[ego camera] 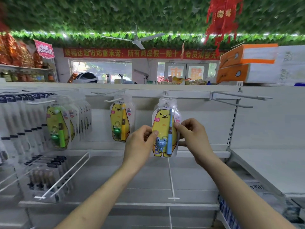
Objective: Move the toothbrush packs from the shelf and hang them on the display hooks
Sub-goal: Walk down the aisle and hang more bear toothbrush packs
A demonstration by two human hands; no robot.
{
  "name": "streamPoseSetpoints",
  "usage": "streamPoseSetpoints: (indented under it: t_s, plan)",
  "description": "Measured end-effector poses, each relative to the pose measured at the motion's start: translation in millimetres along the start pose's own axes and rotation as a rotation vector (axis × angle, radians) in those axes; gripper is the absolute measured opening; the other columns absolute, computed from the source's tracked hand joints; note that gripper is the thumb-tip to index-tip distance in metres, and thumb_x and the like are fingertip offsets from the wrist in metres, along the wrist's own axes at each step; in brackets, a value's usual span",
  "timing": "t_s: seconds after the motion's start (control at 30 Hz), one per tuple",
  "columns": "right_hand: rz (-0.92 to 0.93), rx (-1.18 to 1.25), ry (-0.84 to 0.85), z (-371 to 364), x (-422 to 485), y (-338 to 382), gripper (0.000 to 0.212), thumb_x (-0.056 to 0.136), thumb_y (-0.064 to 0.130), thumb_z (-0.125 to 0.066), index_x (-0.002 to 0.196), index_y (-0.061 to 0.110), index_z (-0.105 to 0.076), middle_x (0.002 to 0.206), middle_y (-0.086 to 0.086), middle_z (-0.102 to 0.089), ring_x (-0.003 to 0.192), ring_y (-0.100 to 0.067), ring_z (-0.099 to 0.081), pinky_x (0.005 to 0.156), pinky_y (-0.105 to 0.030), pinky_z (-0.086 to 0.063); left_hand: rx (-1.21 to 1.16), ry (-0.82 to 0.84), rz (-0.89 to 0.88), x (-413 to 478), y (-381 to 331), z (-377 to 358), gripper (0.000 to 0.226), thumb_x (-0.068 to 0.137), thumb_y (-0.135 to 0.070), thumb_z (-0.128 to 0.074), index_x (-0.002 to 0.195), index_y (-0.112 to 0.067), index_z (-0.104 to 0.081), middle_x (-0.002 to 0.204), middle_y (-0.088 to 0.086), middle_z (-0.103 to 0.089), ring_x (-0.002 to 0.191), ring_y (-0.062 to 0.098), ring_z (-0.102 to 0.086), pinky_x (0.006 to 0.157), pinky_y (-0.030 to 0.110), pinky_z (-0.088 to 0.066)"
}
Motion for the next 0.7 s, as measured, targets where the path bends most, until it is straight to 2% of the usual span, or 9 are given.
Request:
streamPoseSetpoints:
  t_s: [0.1,0.2,0.43,0.57,0.7]
  plan:
    - [0.026,-0.111,-0.058,-4.0,18.9,-5.7,0.028,0.097,0.036,-0.072,0.088,0.011,-0.061,0.087,-0.009,-0.071,0.084,-0.03,-0.074,0.072,-0.049,-0.065,0.168,0.018,-0.042,24.4,6.7,-7.0,0.017,0.1,-0.041,-0.066,0.092,-0.027,-0.069,0.082,-0.012,-0.073,0.079,0.01,-0.069,0.072,0.045,-0.058]
    - [0.035,-0.197,-0.085,-8.5,35.6,-10.3,0.028,0.095,0.043,-0.071,0.086,0.018,-0.062,0.086,-0.005,-0.072,0.083,-0.03,-0.072,0.076,-0.054,-0.062,0.236,0.054,-0.027,43.4,9.7,-13.5,0.02,0.102,-0.043,-0.063,0.094,-0.026,-0.07,0.082,-0.011,-0.073,0.079,0.013,-0.069,0.072,0.045,-0.058]
    - [0.022,-0.234,-0.116,-15.0,47.6,-16.0,0.024,0.098,0.043,-0.069,0.091,0.021,-0.062,0.091,-0.001,-0.071,0.086,-0.026,-0.072,0.078,-0.054,-0.062,0.303,0.091,-0.029,55.0,12.4,-19.0,0.021,0.104,-0.04,-0.061,0.103,-0.022,-0.071,0.095,-0.004,-0.076,0.086,0.018,-0.07,0.075,0.043,-0.059]
    - [0.027,-0.263,-0.129,-15.4,45.2,-14.6,0.021,0.099,0.041,-0.068,0.095,0.021,-0.063,0.093,0.001,-0.07,0.087,-0.024,-0.072,0.079,-0.053,-0.062,0.319,0.114,-0.029,52.6,10.9,-18.4,0.021,0.105,-0.039,-0.059,0.106,-0.021,-0.07,0.099,-0.003,-0.077,0.085,0.017,-0.07,0.069,0.035,-0.055]
    - [0.017,-0.293,-0.13,-10.2,32.4,-17.4,0.02,0.1,0.039,-0.069,0.102,0.021,-0.063,0.097,0.002,-0.07,0.087,-0.023,-0.072,0.081,-0.052,-0.063,0.269,0.07,-0.038,41.4,14.0,-10.7,0.019,0.104,-0.04,-0.061,0.113,-0.025,-0.066,0.102,-0.007,-0.073,0.089,0.013,-0.068,0.074,0.039,-0.059]
Point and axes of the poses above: each hand's wrist, its own x-axis towards the middle knuckle, its own z-axis out of the back of the hand, y = z × x, the point moved 2 cm from there along x, towards the middle knuckle
